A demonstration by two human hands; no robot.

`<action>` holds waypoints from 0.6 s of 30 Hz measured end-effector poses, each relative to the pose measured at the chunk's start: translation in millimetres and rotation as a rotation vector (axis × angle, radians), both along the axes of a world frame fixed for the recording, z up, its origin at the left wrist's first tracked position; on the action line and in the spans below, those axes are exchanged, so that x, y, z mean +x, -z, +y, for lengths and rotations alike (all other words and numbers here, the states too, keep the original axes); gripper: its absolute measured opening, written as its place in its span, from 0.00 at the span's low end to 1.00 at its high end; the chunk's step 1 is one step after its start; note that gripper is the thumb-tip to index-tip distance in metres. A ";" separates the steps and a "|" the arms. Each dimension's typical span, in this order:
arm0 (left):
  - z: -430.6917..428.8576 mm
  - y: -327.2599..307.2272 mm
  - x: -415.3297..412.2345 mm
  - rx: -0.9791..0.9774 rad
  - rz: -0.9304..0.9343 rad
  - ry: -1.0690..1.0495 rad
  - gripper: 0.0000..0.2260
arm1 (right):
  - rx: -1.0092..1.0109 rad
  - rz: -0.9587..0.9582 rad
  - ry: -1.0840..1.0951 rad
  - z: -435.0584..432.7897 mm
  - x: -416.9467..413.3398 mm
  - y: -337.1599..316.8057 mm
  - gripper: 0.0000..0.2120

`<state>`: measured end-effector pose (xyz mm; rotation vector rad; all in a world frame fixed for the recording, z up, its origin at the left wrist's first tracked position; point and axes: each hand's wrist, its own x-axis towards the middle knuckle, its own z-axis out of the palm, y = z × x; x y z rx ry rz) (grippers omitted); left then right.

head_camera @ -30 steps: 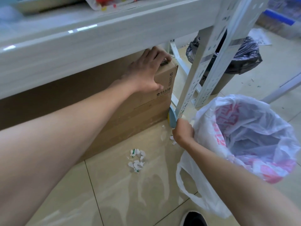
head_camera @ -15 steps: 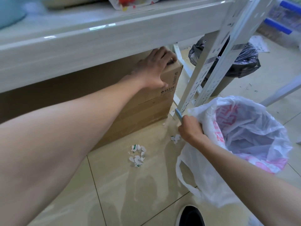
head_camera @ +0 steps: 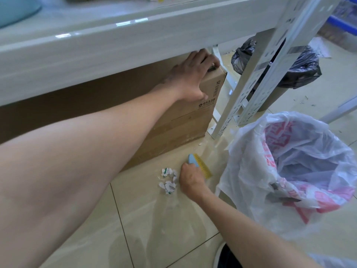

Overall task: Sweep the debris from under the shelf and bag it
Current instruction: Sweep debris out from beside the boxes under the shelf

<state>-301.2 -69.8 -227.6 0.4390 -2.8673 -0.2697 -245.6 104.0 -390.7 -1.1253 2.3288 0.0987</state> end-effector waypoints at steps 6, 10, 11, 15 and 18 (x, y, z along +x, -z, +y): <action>1.6 -3.7 2.2 -0.006 0.010 -0.014 0.35 | -0.013 -0.117 0.115 -7.8 -3.8 -17.1 0.13; 3.8 -6.2 6.3 -0.042 -0.004 0.010 0.36 | 0.002 -0.201 0.209 -8.0 -35.5 -40.0 0.14; 3.2 -7.3 8.5 -0.043 -0.021 0.019 0.36 | 0.005 -0.202 0.235 -8.9 -41.6 -45.6 0.11; 2.1 -13.2 21.7 -0.024 -0.096 0.081 0.42 | 0.011 -0.221 0.237 -8.4 -57.3 -57.3 0.18; -1.6 -14.7 45.4 -0.048 -0.131 0.108 0.45 | -0.046 -0.306 0.314 -6.7 -68.0 -59.0 0.15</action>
